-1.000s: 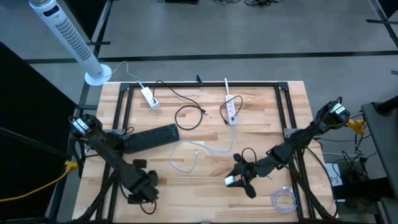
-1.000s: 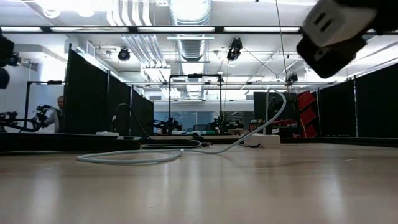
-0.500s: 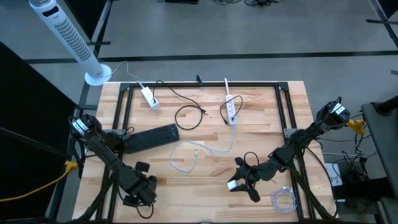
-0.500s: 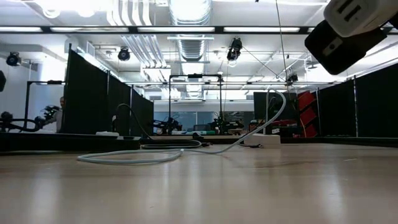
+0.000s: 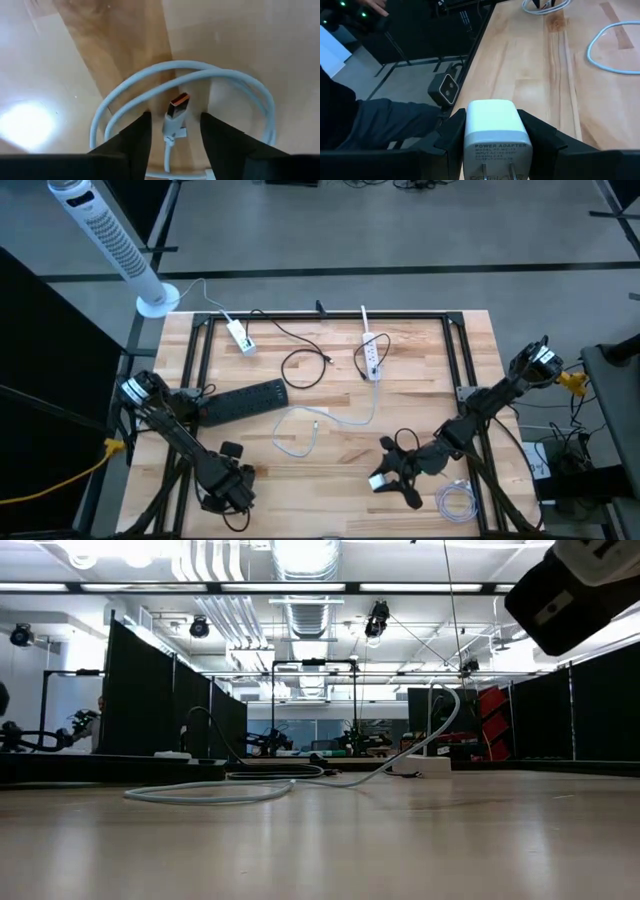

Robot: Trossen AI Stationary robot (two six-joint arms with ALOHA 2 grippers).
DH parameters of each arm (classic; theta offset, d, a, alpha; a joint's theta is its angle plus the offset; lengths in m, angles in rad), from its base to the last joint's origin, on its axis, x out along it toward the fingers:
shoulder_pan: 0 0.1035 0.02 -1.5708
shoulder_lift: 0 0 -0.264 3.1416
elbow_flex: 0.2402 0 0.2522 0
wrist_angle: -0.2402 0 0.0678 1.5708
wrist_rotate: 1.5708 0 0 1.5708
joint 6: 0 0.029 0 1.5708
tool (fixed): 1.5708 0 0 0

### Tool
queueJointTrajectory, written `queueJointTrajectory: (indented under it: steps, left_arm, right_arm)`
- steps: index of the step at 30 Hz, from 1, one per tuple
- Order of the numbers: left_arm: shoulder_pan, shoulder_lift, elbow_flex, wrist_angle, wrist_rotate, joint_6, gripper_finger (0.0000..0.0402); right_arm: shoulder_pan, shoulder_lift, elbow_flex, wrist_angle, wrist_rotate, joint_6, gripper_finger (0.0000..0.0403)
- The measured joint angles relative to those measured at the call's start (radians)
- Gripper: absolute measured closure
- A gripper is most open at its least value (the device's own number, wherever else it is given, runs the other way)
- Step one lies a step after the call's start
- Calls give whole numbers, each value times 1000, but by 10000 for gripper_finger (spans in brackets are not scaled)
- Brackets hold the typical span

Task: Insert USB
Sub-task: Insert the left white USB cable into the white charger adapter

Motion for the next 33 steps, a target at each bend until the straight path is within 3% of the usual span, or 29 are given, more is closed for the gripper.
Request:
queueJointTrajectory:
  steps: [4,8,13,19,25,27,31,33]
  left_arm:
    - [0,14,0,-1,4,-4,305]
    - [7,10,6,1,-5,-77,379]
    - [7,9,22,19,-85,-184,384]
    - [13,11,113,97,-346,-243,384]
    - [9,2,257,-183,-438,-355,384]
    - [11,2,279,-203,-570,-357,384]
    - [16,1,278,-67,-1032,-296,384]
    - [33,2,250,45,-1199,-215,384]
  right_arm:
    - [18,0,0,0,22,3,262]
    - [27,0,0,5,28,0,262]
    - [27,0,0,24,81,-79,262]
    - [9,0,0,45,132,-166,262]
    - [-67,0,0,45,132,-71,262]
    - [-96,3,0,46,132,-49,262]
    - [-147,4,0,52,122,-68,262]
    - [-171,4,0,57,123,-104,262]
